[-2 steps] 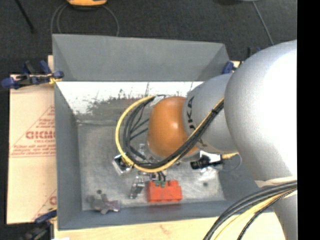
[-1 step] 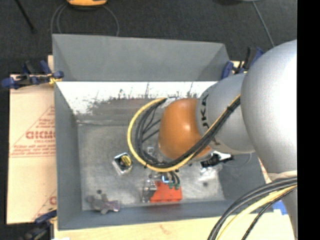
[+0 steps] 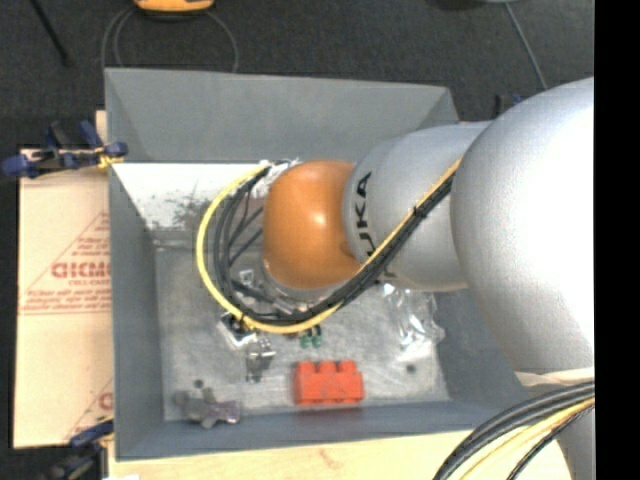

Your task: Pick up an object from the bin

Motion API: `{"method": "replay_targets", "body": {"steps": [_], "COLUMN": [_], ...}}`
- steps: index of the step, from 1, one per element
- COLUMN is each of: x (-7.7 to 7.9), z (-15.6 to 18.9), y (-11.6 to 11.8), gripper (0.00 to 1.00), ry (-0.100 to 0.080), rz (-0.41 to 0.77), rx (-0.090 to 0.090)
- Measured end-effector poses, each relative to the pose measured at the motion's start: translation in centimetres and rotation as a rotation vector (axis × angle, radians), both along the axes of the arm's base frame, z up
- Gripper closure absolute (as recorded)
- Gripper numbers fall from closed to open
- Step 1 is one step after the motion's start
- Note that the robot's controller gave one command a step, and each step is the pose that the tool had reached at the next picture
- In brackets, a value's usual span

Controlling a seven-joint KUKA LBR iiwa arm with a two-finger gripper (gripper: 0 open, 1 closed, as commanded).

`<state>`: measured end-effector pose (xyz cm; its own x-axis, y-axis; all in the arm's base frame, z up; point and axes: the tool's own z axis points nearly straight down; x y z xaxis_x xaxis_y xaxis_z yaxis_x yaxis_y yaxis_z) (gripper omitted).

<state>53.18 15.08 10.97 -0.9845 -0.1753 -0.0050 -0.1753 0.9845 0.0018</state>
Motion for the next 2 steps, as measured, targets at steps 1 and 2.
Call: {"method": "replay_targets", "body": {"steps": [1, 2], "x": [4.1, 5.1], "z": [-1.2, -3.4], "y": [4.0, -2.6], "gripper": [0.0, 0.0], "ry": [-0.002, -0.003], "rz": [0.213, 0.251], "rx": [-0.001, -0.003]}}
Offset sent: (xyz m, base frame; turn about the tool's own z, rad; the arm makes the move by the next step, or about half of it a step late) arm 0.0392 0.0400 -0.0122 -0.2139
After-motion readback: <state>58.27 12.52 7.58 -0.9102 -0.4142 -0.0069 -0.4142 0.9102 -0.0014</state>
